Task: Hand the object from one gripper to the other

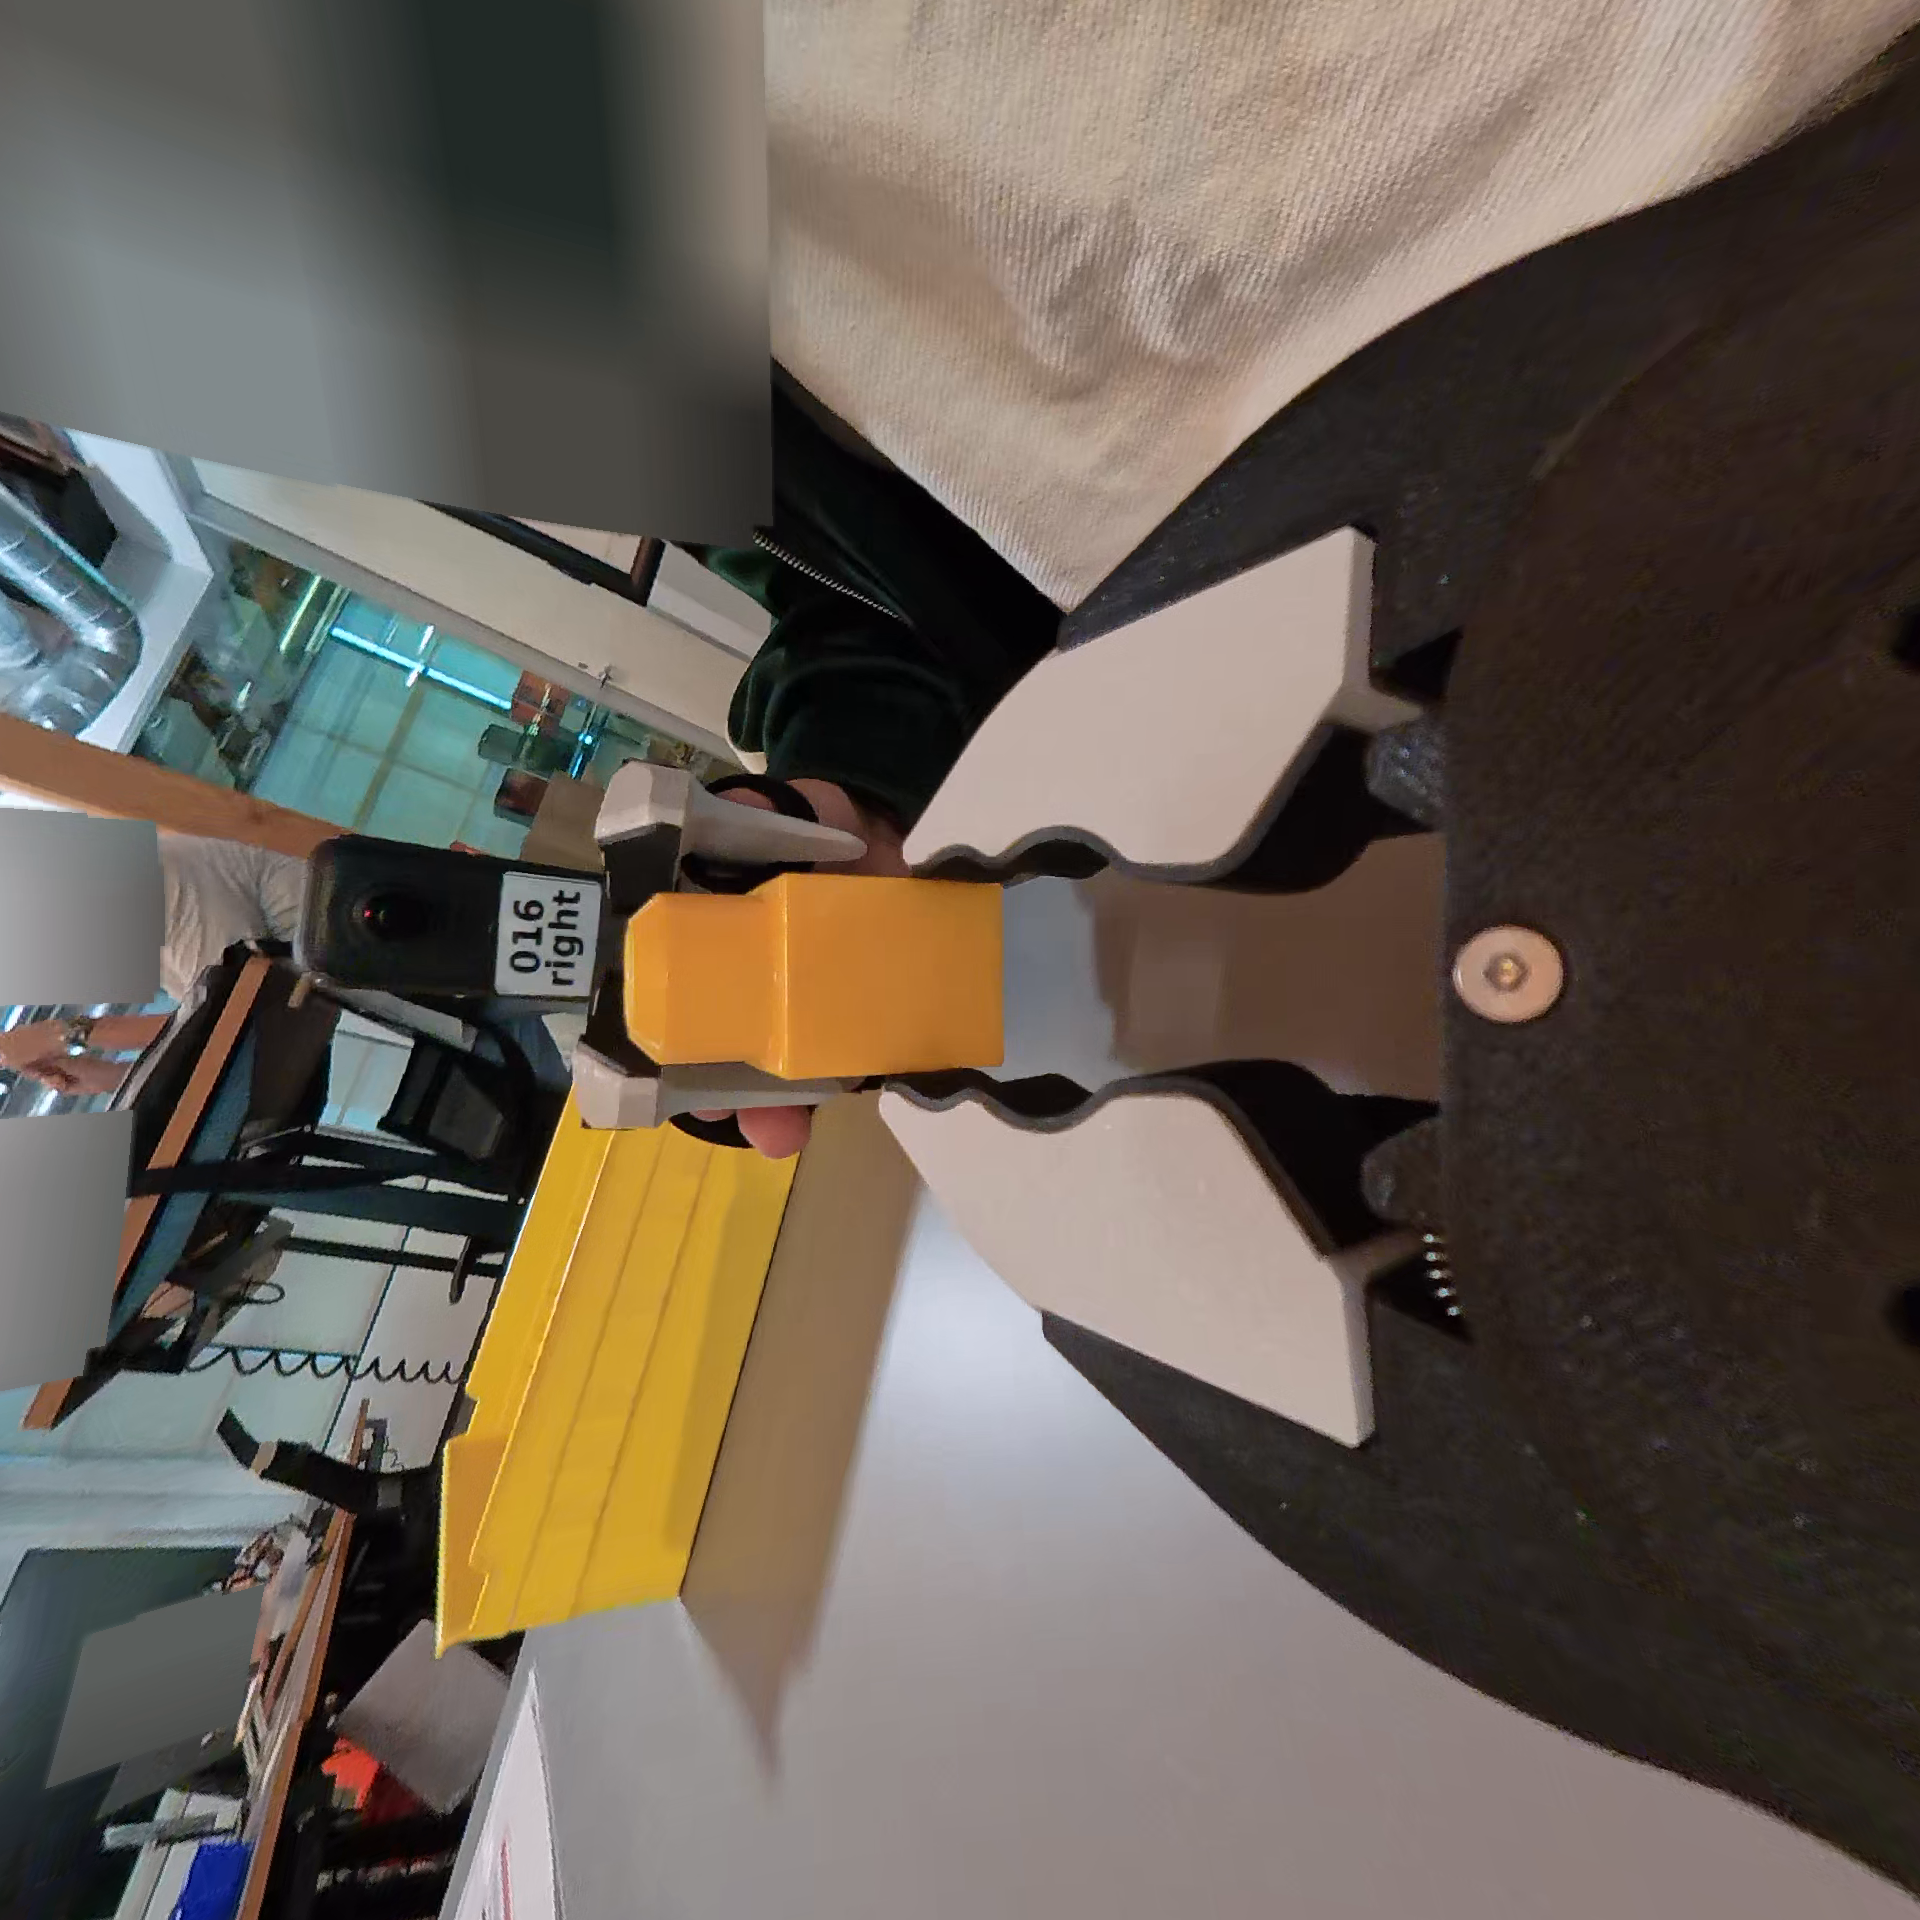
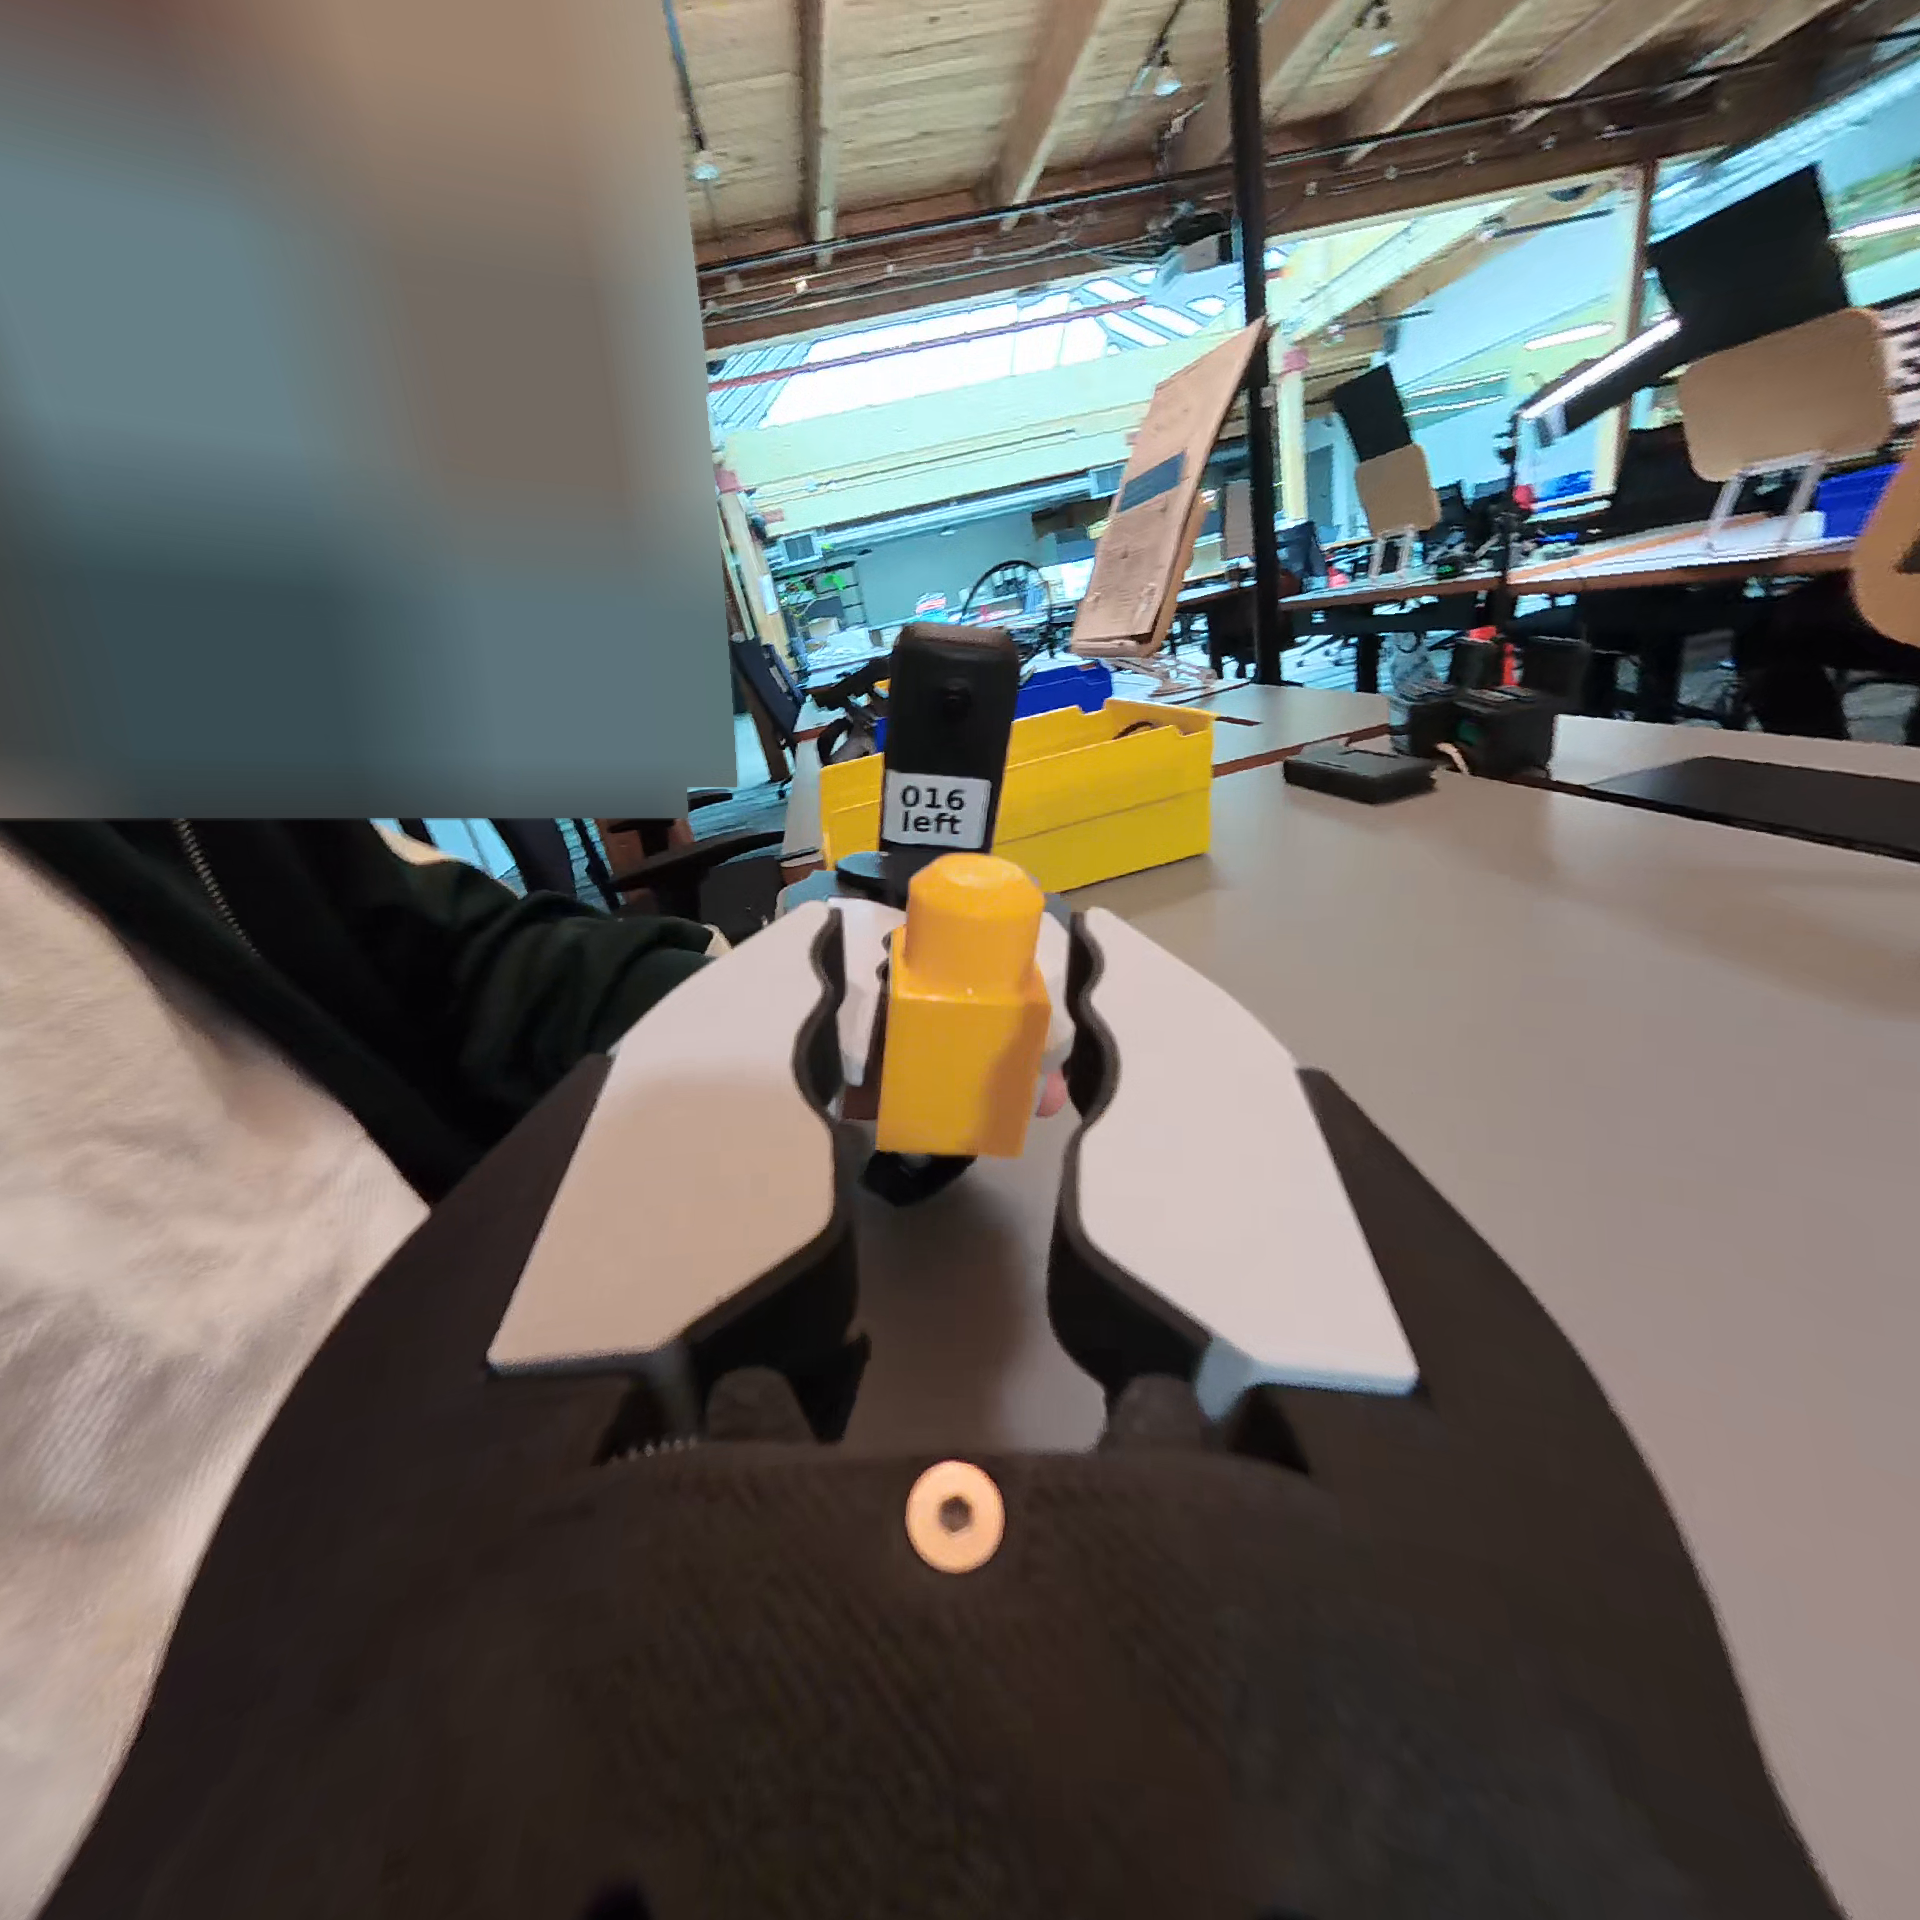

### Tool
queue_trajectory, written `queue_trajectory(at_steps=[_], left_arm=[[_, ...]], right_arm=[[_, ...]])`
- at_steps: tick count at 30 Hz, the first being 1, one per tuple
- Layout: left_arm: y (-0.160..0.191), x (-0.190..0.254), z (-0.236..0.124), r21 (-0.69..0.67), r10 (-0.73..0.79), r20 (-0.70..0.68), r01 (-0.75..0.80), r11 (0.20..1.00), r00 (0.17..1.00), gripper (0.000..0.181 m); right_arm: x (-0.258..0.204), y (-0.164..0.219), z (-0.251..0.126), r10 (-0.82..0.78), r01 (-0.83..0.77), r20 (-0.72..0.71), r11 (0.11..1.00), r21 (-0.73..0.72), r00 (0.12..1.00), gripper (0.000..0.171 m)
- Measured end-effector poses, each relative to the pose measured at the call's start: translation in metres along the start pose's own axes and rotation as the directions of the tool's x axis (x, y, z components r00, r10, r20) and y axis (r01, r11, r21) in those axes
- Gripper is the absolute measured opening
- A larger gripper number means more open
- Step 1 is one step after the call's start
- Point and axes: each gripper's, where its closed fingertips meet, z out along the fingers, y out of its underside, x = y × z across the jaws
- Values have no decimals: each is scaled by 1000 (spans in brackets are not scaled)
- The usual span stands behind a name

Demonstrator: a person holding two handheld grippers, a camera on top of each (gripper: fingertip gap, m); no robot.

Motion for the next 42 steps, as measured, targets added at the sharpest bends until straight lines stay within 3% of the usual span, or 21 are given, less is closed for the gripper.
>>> queue_trajectory(at_steps=[7,13,17,19,22,24,26,28,31,34,42], left_arm=[[8,12,8,-30,27,-64,-29,999,998,33],[10,11,9,-32,42,-59,-43,999,997,33],[10,2,8,-28,10,-9,-10,1000,1000,57],[9,1,8,-22,3,-4,-3,1000,1000,59],[7,-1,7,-8,-28,2,28,1000,1000,62],[4,-3,7,11,-52,12,52,999,999,64],[1,-5,5,29,-75,17,74,997,997,66],[0,-7,5,37,-86,25,85,996,996,66],[0,-7,5,39,-94,31,93,995,995,66],[2,-7,7,30,-95,35,94,995,995,65],[8,-3,13,-11,-82,27,82,997,996,63]], right_arm=[[-12,15,8,-54,58,38,994,-97,998,29],[-13,16,9,-46,50,39,991,-126,998,28],[-12,-1,6,-42,42,12,996,-72,999,28],[-8,-29,-5,-67,66,-40,998,-21,997,28],[9,-87,-46,-225,222,-229,974,-37,947,28],[32,-126,-95,-355,338,-434,933,-120,828,28],[62,-150,-158,-429,358,-630,901,-246,647,28],[97,-149,-228,-439,263,-768,898,-354,465,28],[142,-102,-323,-392,-50,-873,904,-424,291,28],[160,-53,-370,-360,-257,-903,873,-414,234,28],[193,-7,-383,-405,-483,-884,741,-467,233,28]])
